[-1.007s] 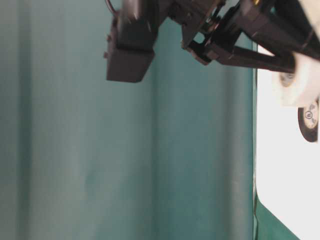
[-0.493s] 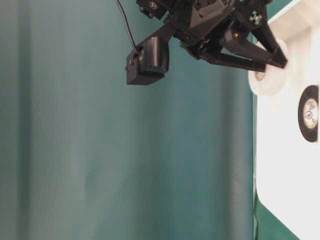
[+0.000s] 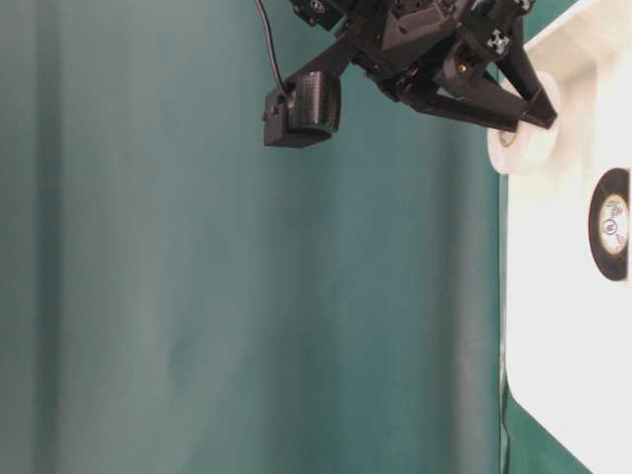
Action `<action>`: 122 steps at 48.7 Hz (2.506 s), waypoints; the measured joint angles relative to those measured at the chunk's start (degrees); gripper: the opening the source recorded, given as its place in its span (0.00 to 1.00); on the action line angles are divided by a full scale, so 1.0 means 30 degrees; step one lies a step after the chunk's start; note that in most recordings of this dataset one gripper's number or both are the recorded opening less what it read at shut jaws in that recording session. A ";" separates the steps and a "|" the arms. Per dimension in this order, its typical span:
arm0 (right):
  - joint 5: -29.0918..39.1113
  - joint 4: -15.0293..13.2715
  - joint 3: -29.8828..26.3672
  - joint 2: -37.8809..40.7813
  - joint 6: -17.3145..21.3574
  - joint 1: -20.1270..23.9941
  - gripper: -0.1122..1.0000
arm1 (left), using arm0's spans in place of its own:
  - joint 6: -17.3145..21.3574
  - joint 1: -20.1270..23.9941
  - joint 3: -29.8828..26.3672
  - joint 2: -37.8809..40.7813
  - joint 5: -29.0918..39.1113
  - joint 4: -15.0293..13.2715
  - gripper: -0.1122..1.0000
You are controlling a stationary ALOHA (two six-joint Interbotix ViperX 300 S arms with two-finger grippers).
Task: Put the tape into the white case with the right arm.
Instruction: 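Carry the white tape roll into the tray's right side, then open the right gripper and retract it to the right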
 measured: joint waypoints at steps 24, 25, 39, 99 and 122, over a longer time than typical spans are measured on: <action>-0.0557 0.0000 0.0264 0.0000 0.0059 -0.0029 0.77 | 0.0029 0.0000 0.0000 0.0000 0.0000 0.0000 0.10; -0.0527 -0.0029 0.0264 0.0000 0.0059 0.0000 0.80 | 0.0000 0.0000 0.0000 0.0000 0.0000 0.0000 0.10; -0.0527 0.0000 0.0879 -0.0088 0.0059 0.0000 0.77 | 0.0029 0.0000 0.0000 0.0000 0.0000 0.0029 0.10; -0.1318 0.0059 0.8906 -1.0020 0.0791 0.1172 0.76 | 0.0000 0.0000 0.0029 0.0000 0.0000 0.0029 0.10; -0.1348 0.0059 0.9141 -1.0107 0.0908 0.6064 0.76 | 0.0029 0.0000 0.0000 -0.0029 0.0000 0.0000 0.10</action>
